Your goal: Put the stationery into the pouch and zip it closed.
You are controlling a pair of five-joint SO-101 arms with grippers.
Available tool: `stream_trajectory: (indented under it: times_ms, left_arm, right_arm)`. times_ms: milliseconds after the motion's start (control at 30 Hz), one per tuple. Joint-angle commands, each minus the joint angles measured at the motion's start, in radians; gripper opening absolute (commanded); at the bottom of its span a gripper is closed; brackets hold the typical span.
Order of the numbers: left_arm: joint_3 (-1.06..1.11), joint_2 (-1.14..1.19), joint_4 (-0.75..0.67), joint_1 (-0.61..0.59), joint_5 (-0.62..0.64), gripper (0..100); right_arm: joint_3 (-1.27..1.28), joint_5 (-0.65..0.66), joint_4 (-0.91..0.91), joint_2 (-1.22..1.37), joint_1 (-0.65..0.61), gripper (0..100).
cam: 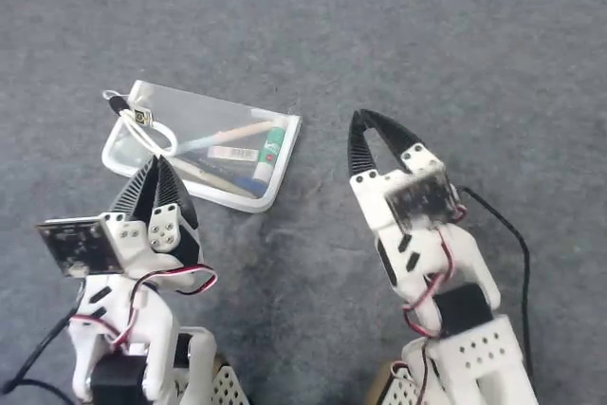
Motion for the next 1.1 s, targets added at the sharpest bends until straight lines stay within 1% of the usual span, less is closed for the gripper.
stream_trajectory:
  times_ms: [0,467,667,1067]
  left_arm:
    - [-0.101,-0.023,0.031,0.003,0.021,1]
    - [-0.11,-0.023,0.04,-0.002,0.025,1]
    - [-0.111,-0.023,0.046,-0.005,0.055,1]
    - [-0.093,-0.023,0.058,0.0,0.058,1]
  right_arm:
    - [0.018,-0.002,-0.022,-0.128,0.012,0.6]
    - [0.196,0.0,-0.013,-0.484,0.11,0.6]
    - [0.236,-0.006,-0.015,-0.479,0.177,0.6]
    - [0.439,-0.002,-0.012,-0.473,0.179,0.6]
